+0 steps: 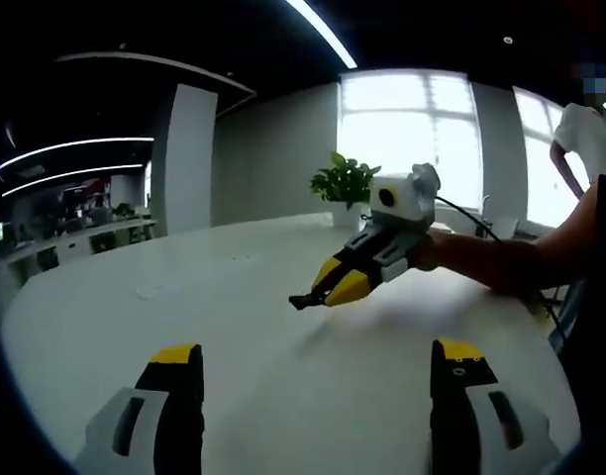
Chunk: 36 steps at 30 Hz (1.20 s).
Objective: Snap the two parts of the plastic buckle together until the buckle closes and remains connected.
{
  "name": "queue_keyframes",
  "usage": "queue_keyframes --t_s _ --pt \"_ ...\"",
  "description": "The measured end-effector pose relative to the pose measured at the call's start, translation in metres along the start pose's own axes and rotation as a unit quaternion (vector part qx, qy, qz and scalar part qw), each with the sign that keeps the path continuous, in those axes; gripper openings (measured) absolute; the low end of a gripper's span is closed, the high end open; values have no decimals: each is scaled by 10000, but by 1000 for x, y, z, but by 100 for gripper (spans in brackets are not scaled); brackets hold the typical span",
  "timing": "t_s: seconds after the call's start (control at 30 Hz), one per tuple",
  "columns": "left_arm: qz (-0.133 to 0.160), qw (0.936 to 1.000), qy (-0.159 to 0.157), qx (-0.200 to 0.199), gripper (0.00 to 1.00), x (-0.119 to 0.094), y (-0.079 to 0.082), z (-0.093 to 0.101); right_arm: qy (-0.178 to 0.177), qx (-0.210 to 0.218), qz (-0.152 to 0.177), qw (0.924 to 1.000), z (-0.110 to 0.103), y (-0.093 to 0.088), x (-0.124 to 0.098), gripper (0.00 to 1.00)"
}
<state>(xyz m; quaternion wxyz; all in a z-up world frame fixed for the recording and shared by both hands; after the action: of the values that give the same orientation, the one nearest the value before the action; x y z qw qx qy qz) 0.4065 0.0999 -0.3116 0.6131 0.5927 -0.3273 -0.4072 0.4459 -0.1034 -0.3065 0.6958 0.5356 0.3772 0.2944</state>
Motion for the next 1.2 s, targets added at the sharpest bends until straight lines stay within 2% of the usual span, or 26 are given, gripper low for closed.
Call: queue_keyframes --t_s 0.47,1.2 --pt "-41 10000 -42 -42 97 0 -2 2 -137 46 -24 9999 10 -2 6 10" --pt "-39 10000 -14 -44 97 -1 -2 1 -290 100 -111 9995 38 -6 26 10"
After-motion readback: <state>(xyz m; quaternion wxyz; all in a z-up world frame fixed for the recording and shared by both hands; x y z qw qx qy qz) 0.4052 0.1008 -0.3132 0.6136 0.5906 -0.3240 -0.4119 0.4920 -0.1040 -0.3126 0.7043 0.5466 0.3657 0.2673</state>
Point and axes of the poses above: the point that each gripper's makers call its tool centre point, and the gripper's own axes: x roughly forward along the fingers, z roughly to its right, y roughly out of its top, the point moved 7 cm from there along -x, roughly backward along the fingers, and after that the axes turned 12 degrees about z, right-handed, at the moved point
